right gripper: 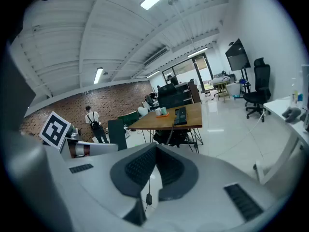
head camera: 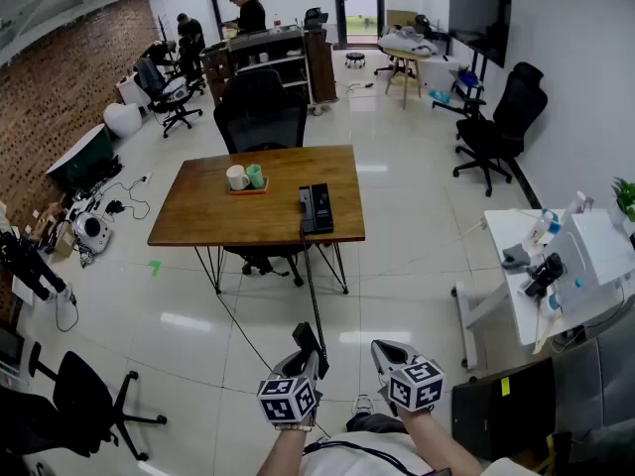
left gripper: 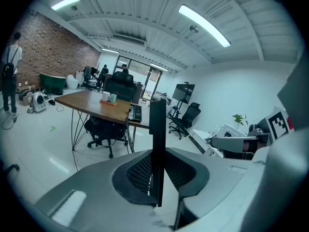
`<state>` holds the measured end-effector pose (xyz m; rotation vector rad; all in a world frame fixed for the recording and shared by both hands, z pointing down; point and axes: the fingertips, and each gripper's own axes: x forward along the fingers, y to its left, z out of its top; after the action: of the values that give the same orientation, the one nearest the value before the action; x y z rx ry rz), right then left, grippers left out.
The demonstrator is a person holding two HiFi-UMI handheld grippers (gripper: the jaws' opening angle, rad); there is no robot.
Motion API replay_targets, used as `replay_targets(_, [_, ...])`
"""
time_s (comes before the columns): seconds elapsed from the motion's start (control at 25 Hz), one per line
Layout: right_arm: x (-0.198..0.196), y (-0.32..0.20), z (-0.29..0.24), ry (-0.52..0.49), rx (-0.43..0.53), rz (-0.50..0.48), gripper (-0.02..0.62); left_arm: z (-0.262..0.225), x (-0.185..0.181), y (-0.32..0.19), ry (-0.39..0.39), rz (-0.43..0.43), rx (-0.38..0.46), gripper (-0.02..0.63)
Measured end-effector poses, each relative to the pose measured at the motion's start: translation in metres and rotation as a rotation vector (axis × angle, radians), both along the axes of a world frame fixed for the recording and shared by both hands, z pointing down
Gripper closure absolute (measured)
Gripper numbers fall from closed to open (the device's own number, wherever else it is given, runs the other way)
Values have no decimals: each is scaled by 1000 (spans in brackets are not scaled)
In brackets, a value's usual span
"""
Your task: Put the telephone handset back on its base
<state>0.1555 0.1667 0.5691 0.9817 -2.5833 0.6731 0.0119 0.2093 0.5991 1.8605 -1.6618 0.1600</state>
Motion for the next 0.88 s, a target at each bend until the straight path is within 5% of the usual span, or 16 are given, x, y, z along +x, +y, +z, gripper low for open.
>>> replay_targets(0.88, [18, -71, 20, -43, -76, -48, 594, -4, 13, -62, 5, -72, -20, 535])
